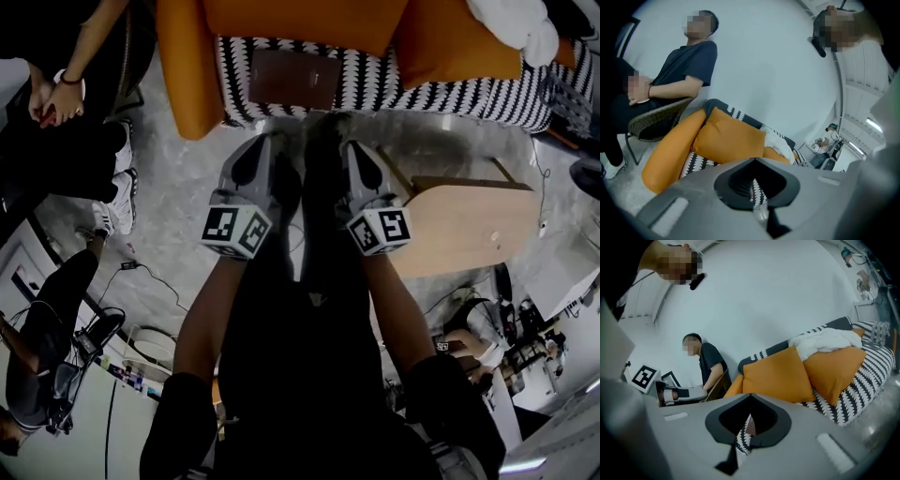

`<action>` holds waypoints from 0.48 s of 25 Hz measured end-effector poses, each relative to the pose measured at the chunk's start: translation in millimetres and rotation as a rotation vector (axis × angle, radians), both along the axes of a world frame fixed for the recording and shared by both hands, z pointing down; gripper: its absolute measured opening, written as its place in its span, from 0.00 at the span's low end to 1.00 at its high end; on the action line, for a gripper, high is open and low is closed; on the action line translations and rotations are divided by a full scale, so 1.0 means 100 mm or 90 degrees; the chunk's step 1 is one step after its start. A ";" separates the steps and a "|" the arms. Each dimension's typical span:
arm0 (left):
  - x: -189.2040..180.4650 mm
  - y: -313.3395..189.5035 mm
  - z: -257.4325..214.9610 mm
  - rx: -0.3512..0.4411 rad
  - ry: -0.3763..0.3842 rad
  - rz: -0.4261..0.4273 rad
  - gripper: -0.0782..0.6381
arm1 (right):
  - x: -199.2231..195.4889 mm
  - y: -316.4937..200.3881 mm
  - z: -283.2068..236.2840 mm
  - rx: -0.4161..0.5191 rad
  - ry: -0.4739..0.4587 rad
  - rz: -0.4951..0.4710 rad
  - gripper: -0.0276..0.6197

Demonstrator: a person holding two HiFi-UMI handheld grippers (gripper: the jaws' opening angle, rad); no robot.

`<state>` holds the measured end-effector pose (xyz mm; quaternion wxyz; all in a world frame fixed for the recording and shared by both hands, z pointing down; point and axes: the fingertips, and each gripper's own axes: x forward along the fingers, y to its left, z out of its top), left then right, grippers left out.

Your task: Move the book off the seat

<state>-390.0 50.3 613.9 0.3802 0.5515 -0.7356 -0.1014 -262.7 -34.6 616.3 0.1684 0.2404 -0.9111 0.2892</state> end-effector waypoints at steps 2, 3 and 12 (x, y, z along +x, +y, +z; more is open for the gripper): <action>-0.02 -0.03 0.17 -0.004 0.011 -0.010 0.12 | -0.02 -0.03 0.15 -0.008 0.004 -0.004 0.05; -0.02 -0.05 0.24 -0.006 0.015 -0.014 0.12 | -0.02 -0.05 0.24 -0.015 0.005 -0.004 0.05; 0.00 -0.15 0.61 -0.004 0.027 -0.015 0.12 | -0.02 -0.19 1.15 -0.102 -0.012 0.036 0.05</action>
